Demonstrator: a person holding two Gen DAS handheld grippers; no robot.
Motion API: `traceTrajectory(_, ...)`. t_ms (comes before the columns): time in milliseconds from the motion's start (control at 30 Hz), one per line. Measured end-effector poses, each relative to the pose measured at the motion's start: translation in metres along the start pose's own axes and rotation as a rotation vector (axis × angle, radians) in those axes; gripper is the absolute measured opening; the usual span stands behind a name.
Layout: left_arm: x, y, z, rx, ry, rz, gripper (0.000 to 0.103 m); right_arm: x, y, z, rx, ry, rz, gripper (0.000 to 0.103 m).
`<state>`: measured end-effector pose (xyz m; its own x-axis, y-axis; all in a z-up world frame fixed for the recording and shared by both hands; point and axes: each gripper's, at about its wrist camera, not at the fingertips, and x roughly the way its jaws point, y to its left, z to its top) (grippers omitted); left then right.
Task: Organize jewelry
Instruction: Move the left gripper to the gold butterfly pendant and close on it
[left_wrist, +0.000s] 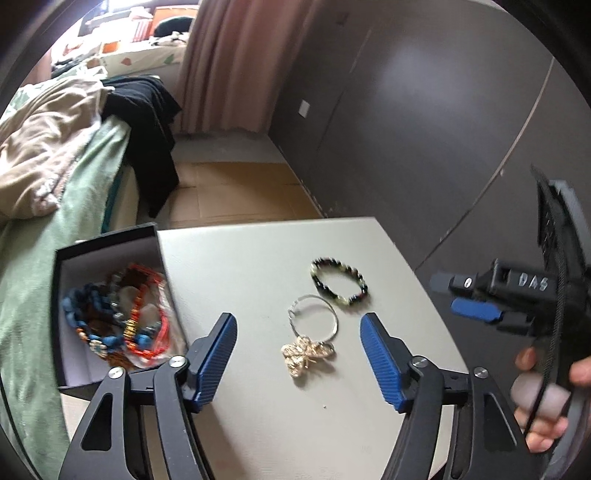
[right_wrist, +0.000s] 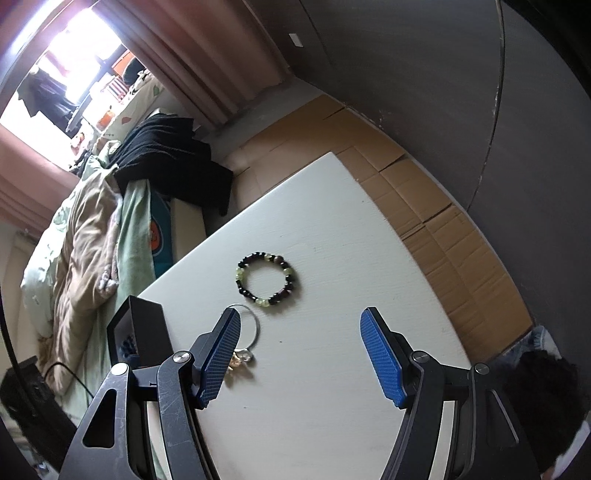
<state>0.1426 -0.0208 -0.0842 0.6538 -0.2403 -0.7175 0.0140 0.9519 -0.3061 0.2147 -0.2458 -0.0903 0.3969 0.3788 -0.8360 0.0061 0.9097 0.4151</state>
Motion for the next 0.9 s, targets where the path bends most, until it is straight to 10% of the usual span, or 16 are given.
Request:
traceTrajectory(733,0.068,-0.022,-0.028,0.109,0.136,0.093,0.059,0.005,-0.005,0.001,-0.094,0.027,-0.063,0.068)
traceTrajectory(900,0.066,-0.016,-0.029,0.092,0.121,0.099,0.042,0.014,-0.01,0.002,-0.083,0.056,-0.079,0.068)
